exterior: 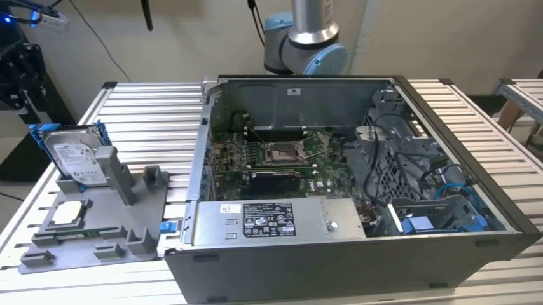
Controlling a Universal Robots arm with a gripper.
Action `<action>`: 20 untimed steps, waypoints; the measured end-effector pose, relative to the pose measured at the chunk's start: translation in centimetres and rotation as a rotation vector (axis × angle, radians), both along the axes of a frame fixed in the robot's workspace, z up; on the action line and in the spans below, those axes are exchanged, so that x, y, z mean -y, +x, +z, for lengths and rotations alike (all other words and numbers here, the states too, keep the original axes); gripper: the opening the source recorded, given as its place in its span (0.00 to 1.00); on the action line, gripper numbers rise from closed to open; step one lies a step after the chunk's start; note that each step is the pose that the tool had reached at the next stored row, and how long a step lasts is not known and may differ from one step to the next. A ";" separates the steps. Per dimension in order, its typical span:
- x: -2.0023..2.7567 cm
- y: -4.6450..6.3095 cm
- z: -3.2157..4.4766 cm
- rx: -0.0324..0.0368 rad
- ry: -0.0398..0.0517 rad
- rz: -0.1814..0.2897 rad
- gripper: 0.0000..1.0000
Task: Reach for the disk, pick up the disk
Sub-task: 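Pick up the disk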
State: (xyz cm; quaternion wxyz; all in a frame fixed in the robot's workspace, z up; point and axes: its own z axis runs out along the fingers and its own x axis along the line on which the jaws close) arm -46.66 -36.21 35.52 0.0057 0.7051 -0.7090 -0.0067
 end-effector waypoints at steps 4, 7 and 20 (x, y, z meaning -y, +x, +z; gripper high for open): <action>0.00 0.0 -0.38 0.0001 0.0031 0.000 1.00; 0.00 0.1 -0.88 0.0000 0.0052 0.000 1.00; 0.00 0.6 -3.26 0.0000 0.0108 0.000 1.00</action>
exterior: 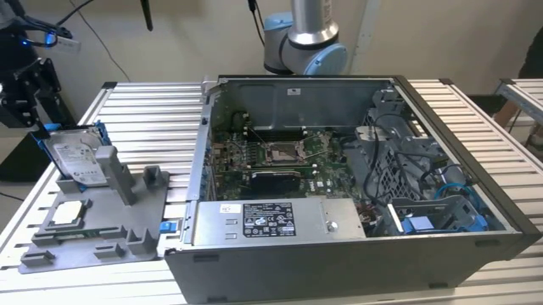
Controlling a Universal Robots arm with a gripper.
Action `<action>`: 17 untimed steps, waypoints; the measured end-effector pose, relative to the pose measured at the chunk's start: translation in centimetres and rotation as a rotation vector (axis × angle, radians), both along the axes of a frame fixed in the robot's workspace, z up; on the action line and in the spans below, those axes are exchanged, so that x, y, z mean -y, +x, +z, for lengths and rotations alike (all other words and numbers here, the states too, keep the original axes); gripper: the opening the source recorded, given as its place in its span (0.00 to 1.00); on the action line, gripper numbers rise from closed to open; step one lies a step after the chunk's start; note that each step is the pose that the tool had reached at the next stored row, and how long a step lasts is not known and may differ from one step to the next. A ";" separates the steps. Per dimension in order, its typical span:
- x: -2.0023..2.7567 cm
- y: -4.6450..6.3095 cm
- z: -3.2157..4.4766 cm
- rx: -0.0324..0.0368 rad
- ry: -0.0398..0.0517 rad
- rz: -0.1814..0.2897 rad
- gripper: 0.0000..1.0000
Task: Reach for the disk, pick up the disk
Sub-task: 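Pick up the disk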
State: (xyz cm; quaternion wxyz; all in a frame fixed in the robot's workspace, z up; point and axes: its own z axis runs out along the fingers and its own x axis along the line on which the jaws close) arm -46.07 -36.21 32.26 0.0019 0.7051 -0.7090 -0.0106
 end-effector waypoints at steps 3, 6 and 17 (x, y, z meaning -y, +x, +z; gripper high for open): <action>0.00 0.1 -0.53 0.0000 0.0000 0.000 1.00; 0.00 0.2 -1.10 0.0001 0.0000 0.004 1.00; 0.03 0.2 -3.09 0.0000 0.0000 0.018 1.00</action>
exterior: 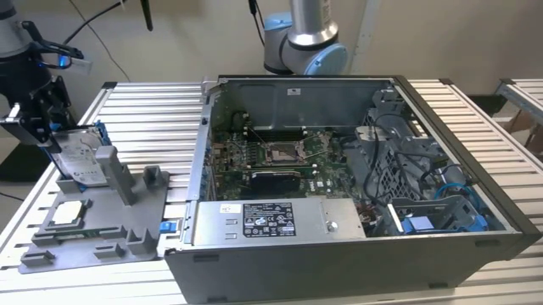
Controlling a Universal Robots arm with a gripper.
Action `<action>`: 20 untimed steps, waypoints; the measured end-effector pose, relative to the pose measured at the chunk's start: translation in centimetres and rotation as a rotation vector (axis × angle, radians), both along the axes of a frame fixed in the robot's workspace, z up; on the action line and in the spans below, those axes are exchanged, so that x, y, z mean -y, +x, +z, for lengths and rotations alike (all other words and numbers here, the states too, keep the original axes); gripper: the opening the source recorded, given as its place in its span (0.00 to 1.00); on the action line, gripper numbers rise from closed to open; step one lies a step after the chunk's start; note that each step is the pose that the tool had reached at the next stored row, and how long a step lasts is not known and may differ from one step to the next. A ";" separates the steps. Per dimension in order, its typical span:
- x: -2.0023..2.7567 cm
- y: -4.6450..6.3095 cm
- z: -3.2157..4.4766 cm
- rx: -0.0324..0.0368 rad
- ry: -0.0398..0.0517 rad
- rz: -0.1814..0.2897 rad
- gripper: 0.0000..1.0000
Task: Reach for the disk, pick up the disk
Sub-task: 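Pick up the disk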
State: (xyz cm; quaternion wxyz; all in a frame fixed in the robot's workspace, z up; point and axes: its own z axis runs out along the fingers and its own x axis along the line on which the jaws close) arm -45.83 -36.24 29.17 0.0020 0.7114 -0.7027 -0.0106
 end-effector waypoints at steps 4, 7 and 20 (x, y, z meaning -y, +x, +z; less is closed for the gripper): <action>0.00 0.0 -0.66 0.0001 -0.0001 0.004 1.00; 0.00 0.0 -1.12 0.0003 0.0000 0.006 1.00; 0.09 0.0 -2.86 0.0097 0.0077 0.029 1.00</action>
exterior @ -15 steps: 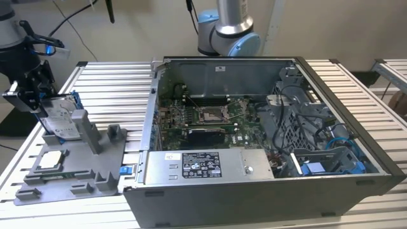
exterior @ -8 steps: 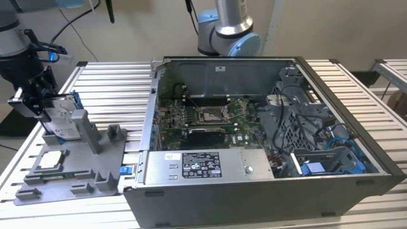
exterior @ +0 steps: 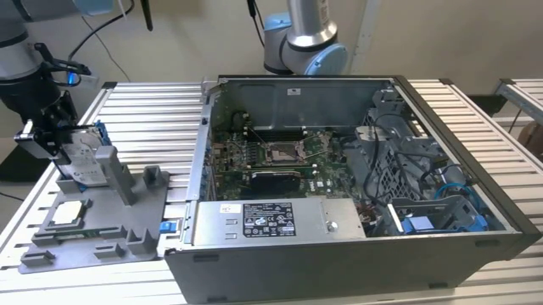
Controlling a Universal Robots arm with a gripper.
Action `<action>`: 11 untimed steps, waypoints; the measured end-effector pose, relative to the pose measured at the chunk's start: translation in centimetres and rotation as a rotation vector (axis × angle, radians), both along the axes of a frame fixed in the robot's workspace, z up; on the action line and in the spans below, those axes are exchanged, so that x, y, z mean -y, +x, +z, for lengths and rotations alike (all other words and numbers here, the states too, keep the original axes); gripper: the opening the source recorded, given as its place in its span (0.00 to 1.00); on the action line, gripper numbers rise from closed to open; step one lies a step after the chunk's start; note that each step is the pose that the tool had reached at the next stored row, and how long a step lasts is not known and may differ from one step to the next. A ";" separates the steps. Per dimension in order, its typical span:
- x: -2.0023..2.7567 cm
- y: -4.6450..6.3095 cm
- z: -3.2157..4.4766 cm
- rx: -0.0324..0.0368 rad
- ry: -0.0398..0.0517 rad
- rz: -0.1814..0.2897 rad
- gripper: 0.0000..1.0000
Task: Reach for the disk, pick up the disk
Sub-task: 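Pick up the disk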
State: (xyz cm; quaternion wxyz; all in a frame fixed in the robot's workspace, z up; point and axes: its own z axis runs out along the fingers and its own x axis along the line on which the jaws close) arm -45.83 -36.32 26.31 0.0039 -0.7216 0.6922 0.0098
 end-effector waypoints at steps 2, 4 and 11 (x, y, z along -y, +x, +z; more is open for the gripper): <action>0.00 0.0 -0.01 0.0001 0.0001 0.001 1.00; 0.00 0.0 -0.01 0.0001 0.0002 0.004 0.00; 0.00 0.0 -0.01 0.0001 0.0002 0.008 0.00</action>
